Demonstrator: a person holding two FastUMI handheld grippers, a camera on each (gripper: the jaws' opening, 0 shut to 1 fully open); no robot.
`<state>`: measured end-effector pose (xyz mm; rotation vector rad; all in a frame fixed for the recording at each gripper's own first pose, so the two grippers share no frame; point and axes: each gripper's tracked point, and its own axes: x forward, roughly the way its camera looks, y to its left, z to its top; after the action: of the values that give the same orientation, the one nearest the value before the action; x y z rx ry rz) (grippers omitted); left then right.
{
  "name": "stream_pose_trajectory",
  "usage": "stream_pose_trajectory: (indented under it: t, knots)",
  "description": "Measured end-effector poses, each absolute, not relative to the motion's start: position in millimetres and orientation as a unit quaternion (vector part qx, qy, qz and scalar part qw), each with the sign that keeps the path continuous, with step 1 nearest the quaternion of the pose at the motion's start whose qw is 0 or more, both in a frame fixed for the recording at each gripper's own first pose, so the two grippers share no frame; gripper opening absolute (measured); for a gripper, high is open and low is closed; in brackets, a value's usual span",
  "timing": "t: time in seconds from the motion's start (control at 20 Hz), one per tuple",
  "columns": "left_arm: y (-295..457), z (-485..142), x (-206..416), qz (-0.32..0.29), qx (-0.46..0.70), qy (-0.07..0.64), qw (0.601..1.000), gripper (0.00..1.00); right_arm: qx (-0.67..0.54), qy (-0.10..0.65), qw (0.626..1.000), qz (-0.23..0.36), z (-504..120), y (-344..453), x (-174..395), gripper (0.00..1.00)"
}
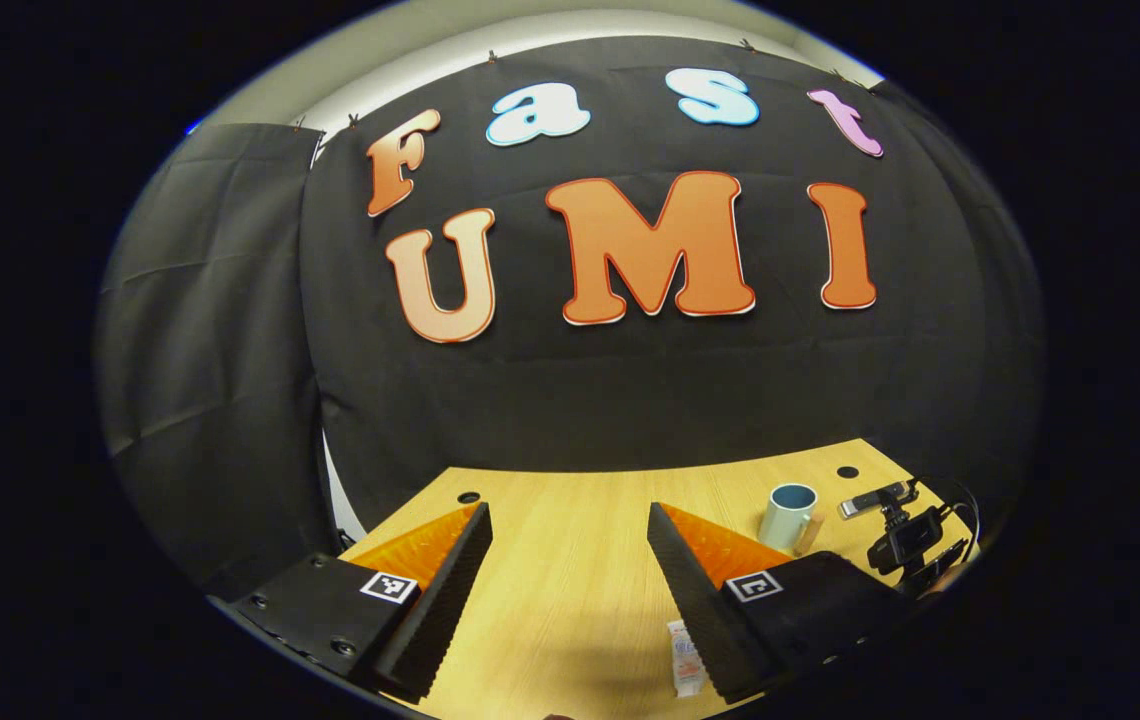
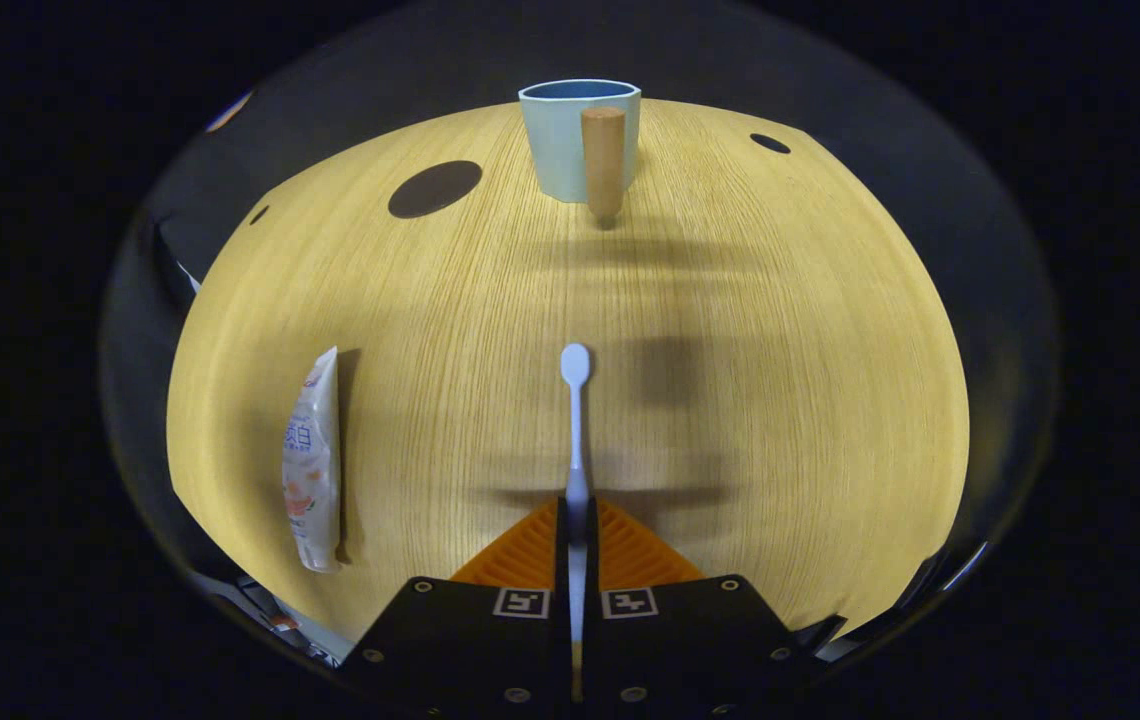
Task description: Put the toothbrush and toothpaste on the desktop into the cup, then pick up the cup and place it on the coaster on the desktop.
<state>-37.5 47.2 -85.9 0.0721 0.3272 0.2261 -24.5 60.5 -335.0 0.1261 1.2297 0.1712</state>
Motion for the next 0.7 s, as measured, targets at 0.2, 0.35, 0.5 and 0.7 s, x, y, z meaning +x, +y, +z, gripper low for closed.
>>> stream_pose_trajectory:
  t: [0.2, 0.35, 0.5, 0.7]
  knots:
    - [30.7, -119.0, -37.3, 0.097, 0.017, 0.216, 0.971, 0.96, 0.060, 0.549, 0.828, 0.099, -315.2, 52.1, -15.4, 0.05]
    - [15.4, -155.0, -31.6, 0.063, -0.012, 0.271, 0.960, 0.96, 0.056, 0.524, 0.843, 0.102, -303.2, 49.1, -8.3, 0.05]
    - [4.1, -189.9, -28.3, 0.039, -0.027, 0.326, 0.944, 0.96, 0.072, 0.510, 0.852, 0.091, -290.2, 43.5, -7.8, 0.05]
    - [-9.2, -236.1, -31.8, -0.002, -0.050, 0.401, 0.915, 0.96, 0.059, 0.477, 0.873, 0.080, -272.1, 33.2, 0.7, 0.05]
